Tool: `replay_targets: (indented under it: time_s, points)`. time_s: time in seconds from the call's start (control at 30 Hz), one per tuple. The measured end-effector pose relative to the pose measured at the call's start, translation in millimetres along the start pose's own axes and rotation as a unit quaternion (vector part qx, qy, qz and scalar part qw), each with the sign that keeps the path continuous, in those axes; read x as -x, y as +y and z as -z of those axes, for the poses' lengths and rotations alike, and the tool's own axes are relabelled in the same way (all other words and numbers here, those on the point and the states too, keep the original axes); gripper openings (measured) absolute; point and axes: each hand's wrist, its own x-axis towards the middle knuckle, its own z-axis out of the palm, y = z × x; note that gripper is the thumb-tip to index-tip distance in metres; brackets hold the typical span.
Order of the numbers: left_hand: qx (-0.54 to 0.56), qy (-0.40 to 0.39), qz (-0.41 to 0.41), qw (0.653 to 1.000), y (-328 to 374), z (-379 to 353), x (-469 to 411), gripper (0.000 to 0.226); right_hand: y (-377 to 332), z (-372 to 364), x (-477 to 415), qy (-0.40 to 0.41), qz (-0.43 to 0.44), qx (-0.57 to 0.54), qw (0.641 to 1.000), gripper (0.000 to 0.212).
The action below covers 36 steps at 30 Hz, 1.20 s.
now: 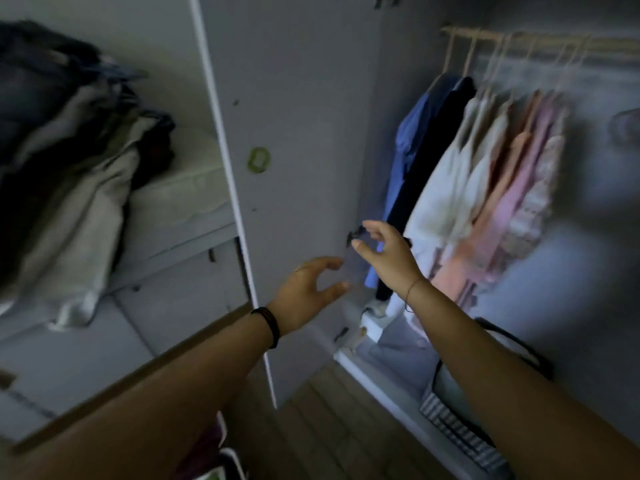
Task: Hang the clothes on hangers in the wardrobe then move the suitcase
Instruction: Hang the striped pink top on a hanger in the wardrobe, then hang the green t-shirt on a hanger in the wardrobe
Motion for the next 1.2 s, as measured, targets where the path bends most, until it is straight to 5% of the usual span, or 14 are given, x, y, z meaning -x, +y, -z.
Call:
replay_targets:
  time_s: [0.33,0.57,0.87,1.03,1.2]
  points:
    - [-0.012,0.089,0.158,0.983,-117,82,182,0.048,-41,-197,90,-0.168,0.017,-0.011,0.986,0.038]
    - [0.013,0.099,0.271,0.957,-242,109,317,0.046,-22,-349,184,-0.244,-0.05,-0.017,0.968,0.041]
    - [0.076,0.098,0.425,0.897,-411,35,428,0.044,107,-492,286,-0.293,-0.152,-0.014,0.944,0.037]
    - [0.135,0.139,0.471,0.861,-501,-51,453,0.021,212,-547,320,-0.317,-0.171,0.014,0.933,0.044]
    - [0.175,0.152,0.496,0.837,-596,-147,472,0.03,332,-595,347,-0.313,-0.19,0.035,0.93,0.05]
